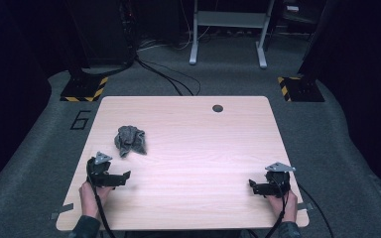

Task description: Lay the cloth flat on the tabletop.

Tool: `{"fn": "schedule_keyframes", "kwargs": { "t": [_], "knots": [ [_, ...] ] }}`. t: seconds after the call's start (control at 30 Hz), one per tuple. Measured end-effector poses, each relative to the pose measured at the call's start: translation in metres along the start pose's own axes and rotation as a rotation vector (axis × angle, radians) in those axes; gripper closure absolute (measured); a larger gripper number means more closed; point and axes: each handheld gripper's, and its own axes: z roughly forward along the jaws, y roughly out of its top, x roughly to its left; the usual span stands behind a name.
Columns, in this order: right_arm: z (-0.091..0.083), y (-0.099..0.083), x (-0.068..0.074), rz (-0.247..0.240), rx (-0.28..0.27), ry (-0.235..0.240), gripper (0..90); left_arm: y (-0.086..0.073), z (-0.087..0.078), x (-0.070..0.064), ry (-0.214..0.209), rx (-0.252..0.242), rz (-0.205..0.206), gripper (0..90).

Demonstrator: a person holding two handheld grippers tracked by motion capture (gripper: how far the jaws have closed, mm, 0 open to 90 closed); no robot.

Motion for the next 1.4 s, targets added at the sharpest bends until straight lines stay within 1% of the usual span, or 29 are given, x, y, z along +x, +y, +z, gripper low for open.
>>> {"fn": "schedule_keyframes", "kwargs": {
  "t": [0.07, 0.1, 0.13, 0.27, 0.3, 0.33, 0.43, 0.47, 0.5, 0.57, 0.67, 0.7, 0.73, 0.77, 0.8, 0.87, 0.93, 0.97, 1.0, 1.03, 1.07, 1.1, 1.13, 1.17, 1.2, 1.23, 1.3, 1.33, 1.4],
  "knots": [
    [0.0, 0.0, 0.0, 0.0, 0.0, 0.0, 1.3, 0.008, -0.001, 0.002, -0.001, 0.0, 0.004, 0.1],
    [0.0, 0.0, 0.0, -0.001, 0.0, 0.0, 1.3, 0.016, -0.001, 0.003, 0.009, -0.004, 0.012, 0.0],
    [0.0, 0.0, 0.0, -0.001, 0.0, 0.0, 1.3, 0.016, -0.001, 0.003, 0.009, -0.004, 0.012, 0.1],
    [0.0, 0.0, 0.0, -0.001, 0.0, 0.0, 1.4, 0.032, 0.0, 0.006, 0.007, -0.02, 0.014, 0.1],
    [0.0, 0.0, 0.0, -0.001, 0.0, 0.0, 1.4, 0.038, 0.002, 0.008, 0.007, -0.017, 0.016, 0.1],
    [0.0, 0.0, 0.0, -0.001, 0.0, 0.0, 1.4, 0.038, 0.002, 0.008, 0.007, -0.017, 0.016, 0.1],
    [0.0, 0.0, 0.0, -0.001, 0.0, 0.001, 1.5, 0.05, 0.008, 0.011, 0.004, -0.003, 0.019, 0.1],
    [0.0, 0.0, 0.0, -0.001, 0.0, 0.001, 1.6, 0.056, 0.012, 0.014, 0.015, -0.01, 0.025, 0.1],
    [0.0, 0.0, 0.0, -0.002, -0.001, 0.001, 1.6, 0.06, 0.016, 0.017, 0.008, -0.01, 0.013, 0.1],
    [0.0, 0.0, 0.0, -0.001, -0.001, 0.001, 1.7, 0.062, 0.017, 0.018, 0.008, -0.012, 0.01, 0.2],
    [0.0, 0.0, 0.0, -0.002, -0.001, 0.001, 1.7, 0.071, 0.025, 0.023, 0.017, -0.012, -0.005, 0.2],
    [0.0, 0.0, 0.0, -0.001, -0.001, 0.001, 1.7, 0.075, 0.03, 0.025, 0.027, -0.015, -0.003, 0.2],
    [0.0, 0.0, 0.0, -0.001, -0.001, 0.001, 1.7, 0.075, 0.03, 0.025, 0.027, -0.015, -0.003, 0.2],
    [0.0, 0.0, 0.0, -0.002, -0.001, 0.001, 1.7, 0.081, 0.037, 0.027, 0.034, 0.0, -0.005, 0.2],
    [0.0, 0.0, 0.0, -0.002, -0.001, 0.001, 1.7, 0.081, 0.037, 0.027, 0.034, 0.0, -0.005, 0.2],
    [0.0, 0.0, 0.0, -0.002, -0.001, 0.001, 1.7, 0.085, 0.045, 0.028, 0.055, -0.002, 0.001, 0.2],
    [0.0, 0.0, 0.0, -0.001, -0.001, 0.001, 1.9, 0.092, 0.055, 0.031, 0.048, 0.014, -0.014, 0.2],
    [0.0, 0.0, 0.0, -0.001, -0.001, 0.001, 1.9, 0.092, 0.055, 0.031, 0.048, 0.014, -0.014, 0.2],
    [0.0, 0.0, 0.0, -0.002, -0.001, 0.001, 1.9, 0.094, 0.06, 0.03, 0.067, 0.012, -0.009, 0.2],
    [0.0, 0.0, 0.0, -0.003, -0.002, 0.002, 2.1, 0.099, 0.067, 0.03, 0.067, 0.022, -0.008, 0.2],
    [0.0, 0.0, 0.0, -0.003, -0.002, 0.002, 2.1, 0.099, 0.067, 0.03, 0.067, 0.022, -0.008, 0.2],
    [0.0, 0.0, 0.0, -0.003, -0.002, 0.002, 2.1, 0.102, 0.074, 0.029, 0.077, 0.034, -0.005, 0.2],
    [0.0, 0.0, 0.0, -0.003, -0.002, 0.002, 2.1, 0.102, 0.074, 0.029, 0.077, 0.034, -0.005, 0.2],
    [0.0, 0.0, 0.0, -0.003, -0.002, 0.002, 2.2, 0.104, 0.078, 0.028, 0.083, 0.034, -0.012, 0.3],
    [0.0, 0.0, 0.0, -0.003, -0.002, 0.002, 2.2, 0.104, 0.082, 0.027, 0.096, 0.031, -0.007, 0.3],
    [0.0, 0.0, 0.0, -0.003, -0.002, 0.002, 2.2, 0.105, 0.086, 0.026, 0.093, 0.028, -0.009, 0.3],
    [0.0, 0.0, 0.0, -0.003, -0.003, 0.003, 2.3, 0.106, 0.093, 0.022, 0.107, 0.058, 0.012, 0.3],
    [0.0, 0.0, 0.0, -0.003, -0.003, 0.003, 2.4, 0.106, 0.093, 0.022, 0.107, 0.058, 0.012, 0.3],
    [0.0, 0.0, 0.0, -0.001, -0.003, 0.004, 2.5, 0.105, 0.098, 0.02, 0.126, 0.066, 0.019, 0.5]
  ]
}}
